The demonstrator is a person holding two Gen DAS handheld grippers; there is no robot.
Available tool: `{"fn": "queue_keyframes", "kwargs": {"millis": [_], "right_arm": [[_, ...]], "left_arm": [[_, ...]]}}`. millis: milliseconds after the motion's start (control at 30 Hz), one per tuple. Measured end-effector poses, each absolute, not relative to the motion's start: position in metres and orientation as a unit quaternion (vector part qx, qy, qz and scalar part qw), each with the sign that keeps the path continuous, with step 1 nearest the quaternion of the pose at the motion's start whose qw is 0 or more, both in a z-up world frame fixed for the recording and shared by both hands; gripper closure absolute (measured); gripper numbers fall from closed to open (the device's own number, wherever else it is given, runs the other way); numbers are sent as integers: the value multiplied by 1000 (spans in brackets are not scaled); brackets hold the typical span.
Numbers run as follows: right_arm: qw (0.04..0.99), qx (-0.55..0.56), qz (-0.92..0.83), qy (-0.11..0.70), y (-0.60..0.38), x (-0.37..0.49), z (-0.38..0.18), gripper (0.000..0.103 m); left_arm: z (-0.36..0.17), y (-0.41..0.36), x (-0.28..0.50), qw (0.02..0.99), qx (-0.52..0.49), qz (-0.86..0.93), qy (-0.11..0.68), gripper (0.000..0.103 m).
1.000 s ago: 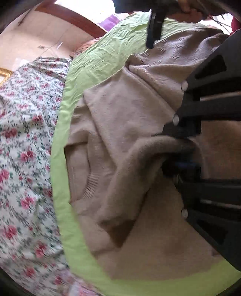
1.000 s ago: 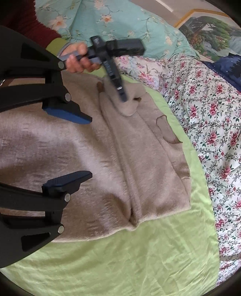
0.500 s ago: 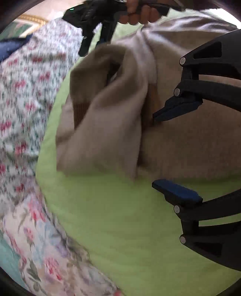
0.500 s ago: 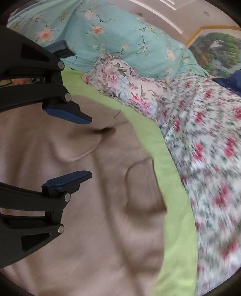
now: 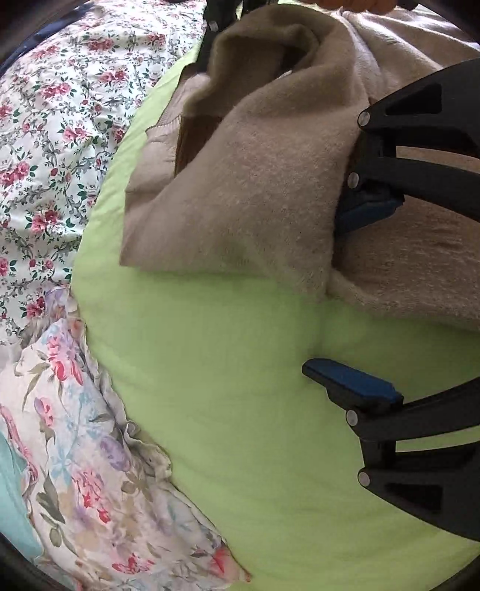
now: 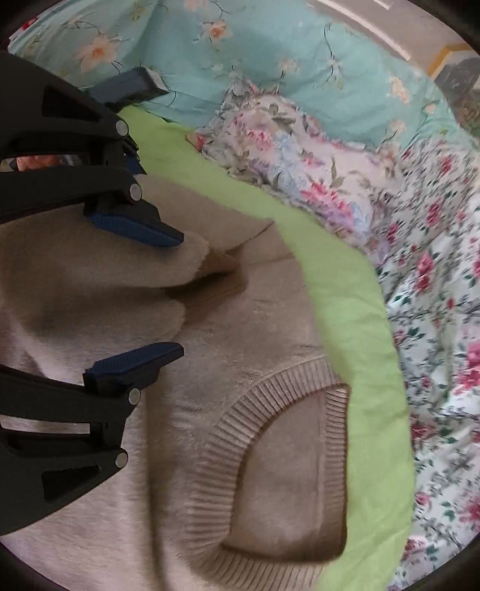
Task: Fold small clothes
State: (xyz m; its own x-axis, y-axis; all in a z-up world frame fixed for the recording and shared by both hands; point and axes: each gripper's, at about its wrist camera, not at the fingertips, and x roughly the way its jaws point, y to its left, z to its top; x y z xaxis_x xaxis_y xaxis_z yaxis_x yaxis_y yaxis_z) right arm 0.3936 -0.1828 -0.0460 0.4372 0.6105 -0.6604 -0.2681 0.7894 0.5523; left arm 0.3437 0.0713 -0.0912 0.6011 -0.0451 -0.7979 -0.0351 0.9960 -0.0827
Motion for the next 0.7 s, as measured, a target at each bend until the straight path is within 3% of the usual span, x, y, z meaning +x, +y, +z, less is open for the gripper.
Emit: {"fn": "queue_keyframes", "kwargs": {"millis": [100,200,267,300,333,367,533,700], "right_arm": [[843,180,272,427,-186,384,-25,45],[848,135,275,434,-170,385,-12,28],[844,102,256,460,-157,390,-18,28],[847,95,238,466,-155,392,-22,37],[849,97,221,470,-158,392,-25,72],[848,118,202,475,-166,391,-27,91],[896,221,86,376,-234,317,19,95],[922,220,-30,316,-257,259,53,91]], "left_arm": [[-93,74,342,896,-52,-3,441,35],[-93,71,344,897,-52,6,438,34],[-93,68,339,899,-39,11,436,34],[-93,68,339,899,-38,11,435,34],[-93,69,338,900,-40,8,435,34],[-93,71,339,900,-47,5,434,34],[-93,75,338,902,-61,3,428,34],[-92,70,338,903,-47,14,427,30]]}}
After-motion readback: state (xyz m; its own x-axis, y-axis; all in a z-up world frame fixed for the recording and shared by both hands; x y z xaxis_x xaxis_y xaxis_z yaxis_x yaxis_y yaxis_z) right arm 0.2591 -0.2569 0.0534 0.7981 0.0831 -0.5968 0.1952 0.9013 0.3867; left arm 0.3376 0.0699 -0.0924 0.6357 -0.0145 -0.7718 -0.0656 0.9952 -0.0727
